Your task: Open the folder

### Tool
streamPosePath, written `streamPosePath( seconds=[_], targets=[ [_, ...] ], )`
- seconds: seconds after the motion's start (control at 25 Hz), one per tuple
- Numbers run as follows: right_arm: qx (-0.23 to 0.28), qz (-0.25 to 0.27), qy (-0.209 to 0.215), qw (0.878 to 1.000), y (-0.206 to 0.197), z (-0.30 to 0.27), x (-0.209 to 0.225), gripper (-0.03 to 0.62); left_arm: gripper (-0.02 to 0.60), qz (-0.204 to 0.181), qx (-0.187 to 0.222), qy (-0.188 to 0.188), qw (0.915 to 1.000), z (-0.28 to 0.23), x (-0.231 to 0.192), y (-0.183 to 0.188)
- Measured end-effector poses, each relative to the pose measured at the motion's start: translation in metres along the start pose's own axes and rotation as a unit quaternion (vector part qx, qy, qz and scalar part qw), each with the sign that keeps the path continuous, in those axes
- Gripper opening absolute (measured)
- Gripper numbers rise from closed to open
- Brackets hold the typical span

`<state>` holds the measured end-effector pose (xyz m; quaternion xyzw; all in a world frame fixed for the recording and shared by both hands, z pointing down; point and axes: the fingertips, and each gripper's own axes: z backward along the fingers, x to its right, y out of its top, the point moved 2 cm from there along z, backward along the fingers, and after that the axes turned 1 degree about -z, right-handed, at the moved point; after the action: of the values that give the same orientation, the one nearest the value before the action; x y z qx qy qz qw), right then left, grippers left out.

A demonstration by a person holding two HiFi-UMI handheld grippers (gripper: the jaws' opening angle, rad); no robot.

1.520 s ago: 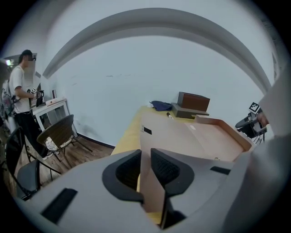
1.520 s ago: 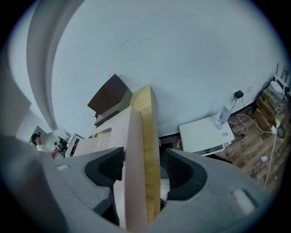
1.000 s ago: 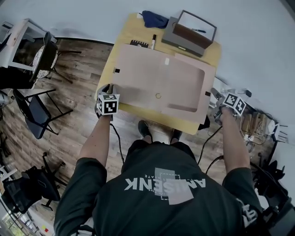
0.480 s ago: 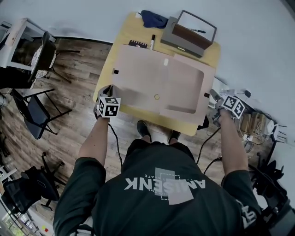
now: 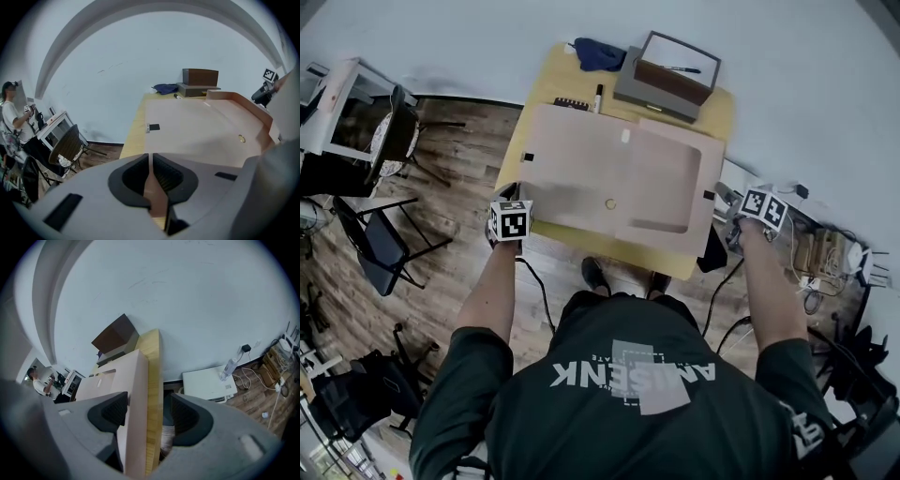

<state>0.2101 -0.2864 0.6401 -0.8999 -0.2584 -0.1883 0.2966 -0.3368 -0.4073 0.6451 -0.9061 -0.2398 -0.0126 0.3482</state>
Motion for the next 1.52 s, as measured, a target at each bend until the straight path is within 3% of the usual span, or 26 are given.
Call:
streamPosePath(
  seconds=[0.24,0.36,0.8,0.96,1.16,1.32,1.52],
  targets=[
    [0.017,0.016,0.035,0.999,0.018,0.012,-0.012,0.275,0.028,0.014,0.047,0.004,0.9988,0.041,0.000,0.038],
    [0.035,0.046,0.048,0.997,0.032,0.028,-0.024,0.275,0.028,0.012,0.086,-0.020,0.9960,0.068,0.016,0.065],
    [0.088,0.109,0.122,0.983,0.073,0.115,-0.063,0.275,0.028,-0.002,0.222,-0.093,0.9706,0.165,0.104,0.165],
    [0.130,0.163,0.144,0.967,0.086,0.159,-0.088,0.275,0.017,0.009,0.264,-0.132,0.9555,0.202,0.130,0.191],
    [0.186,0.230,0.166,0.941,0.100,0.214,-0.121,0.274,0.002,0.044,0.298,-0.149,0.9419,0.241,0.147,0.213],
    [0.213,0.256,0.184,0.925,0.101,0.247,-0.139,0.241,0.002,0.039,0.312,-0.152,0.9371,0.264,0.159,0.225],
    [0.236,0.276,0.171,0.916,0.100,0.270,-0.150,0.168,0.002,0.051,0.308,-0.183,0.9321,0.281,0.178,0.227]
  ],
)
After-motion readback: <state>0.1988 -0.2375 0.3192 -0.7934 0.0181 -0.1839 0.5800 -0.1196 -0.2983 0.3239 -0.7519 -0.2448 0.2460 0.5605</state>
